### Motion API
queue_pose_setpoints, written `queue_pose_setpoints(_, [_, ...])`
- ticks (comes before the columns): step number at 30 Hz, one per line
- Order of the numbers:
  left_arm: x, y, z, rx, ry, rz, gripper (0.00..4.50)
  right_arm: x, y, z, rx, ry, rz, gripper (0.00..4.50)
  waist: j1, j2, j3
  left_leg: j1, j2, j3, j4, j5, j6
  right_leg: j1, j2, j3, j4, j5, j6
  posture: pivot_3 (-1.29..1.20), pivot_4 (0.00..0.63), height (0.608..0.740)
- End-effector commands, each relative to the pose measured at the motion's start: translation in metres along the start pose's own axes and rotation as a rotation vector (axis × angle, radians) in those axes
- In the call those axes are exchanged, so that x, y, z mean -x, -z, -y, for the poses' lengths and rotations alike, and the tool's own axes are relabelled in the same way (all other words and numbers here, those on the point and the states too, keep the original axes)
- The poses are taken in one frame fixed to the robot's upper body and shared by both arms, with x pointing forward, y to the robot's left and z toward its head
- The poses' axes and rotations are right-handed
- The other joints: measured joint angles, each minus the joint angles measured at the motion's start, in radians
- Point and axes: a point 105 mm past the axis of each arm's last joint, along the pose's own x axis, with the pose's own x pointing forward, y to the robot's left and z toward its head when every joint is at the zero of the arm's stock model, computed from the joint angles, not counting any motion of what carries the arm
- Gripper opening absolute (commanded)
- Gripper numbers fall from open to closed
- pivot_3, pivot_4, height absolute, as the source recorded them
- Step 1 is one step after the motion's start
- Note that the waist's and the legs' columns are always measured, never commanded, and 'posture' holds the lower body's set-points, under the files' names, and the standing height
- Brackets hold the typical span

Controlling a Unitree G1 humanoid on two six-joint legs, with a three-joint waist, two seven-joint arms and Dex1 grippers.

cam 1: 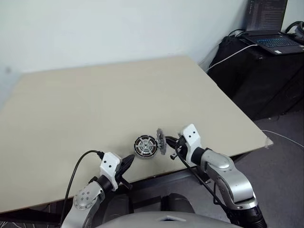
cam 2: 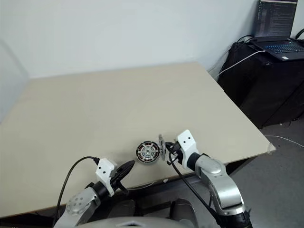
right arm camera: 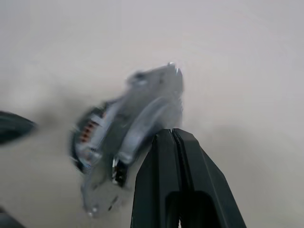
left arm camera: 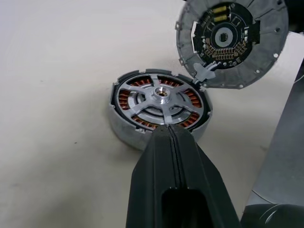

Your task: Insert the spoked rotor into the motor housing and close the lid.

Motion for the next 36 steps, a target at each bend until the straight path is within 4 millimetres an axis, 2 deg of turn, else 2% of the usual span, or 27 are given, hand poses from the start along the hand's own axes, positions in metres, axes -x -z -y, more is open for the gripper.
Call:
queue_pose_setpoints(1, [-0.001, -0.009, -0.001, -0.019, 0.005, 0.043, 0.0, -0.008, -0.009, -0.006, -0.003, -0.067, 0.022, 0.05, 0.0, 0.0, 0.0, 0.0, 0.0, 0.0, 0.0, 0.0, 0.0, 0.0, 0.0, 0.0, 0.0, 0.0, 0.0, 0.0, 0.0, 0.74])
queue_pose_setpoints(13, [0.0, -0.011, -0.002, -0.027, 0.0, 0.047, 0.0, -0.039, -0.001, -0.021, -0.016, -0.151, -0.019, 0.05, 0.0, 0.001, 0.0, 0.0, 0.0, 0.0, 0.0, 0.0, 0.0, 0.0, 0.001, 0.0, 0.0, 0.0, 0.0, 0.0, 0.0, 0.74])
queue_pose_setpoints(20, [0.0, -0.011, -0.003, -0.03, -0.004, 0.048, 0.0, -0.024, -0.002, -0.009, 0.044, -0.139, -0.036, 0.05, 0.002, 0.001, -0.001, 0.0, -0.001, 0.0, 0.0, 0.0, 0.0, 0.0, 0.0, 0.0, 0.0, 0.0, 0.0, 0.0, 0.0, 0.74])
queue_pose_setpoints(27, [-0.001, -0.01, -0.003, -0.03, 0.001, 0.046, 0.0, -0.008, -0.002, -0.026, 0.048, -0.264, -0.05, 0.05, 0.001, 0.001, -0.001, 0.0, 0.0, 0.0, 0.0, 0.0, 0.0, 0.0, 0.001, 0.0, 0.0, 0.0, 0.0, 0.0, 0.0, 0.74])
queue_pose_setpoints(36, [-0.002, -0.011, -0.004, -0.034, -0.001, 0.049, 0.0, -0.003, 0.003, -0.038, 0.02, -0.371, -0.092, 0.05, 0.003, 0.0, -0.001, 0.0, 0.0, 0.0, 0.0, 0.0, 0.0, 0.001, 0.0, 0.0, 0.0, 0.0, 0.0, 0.0, 0.0, 0.74])
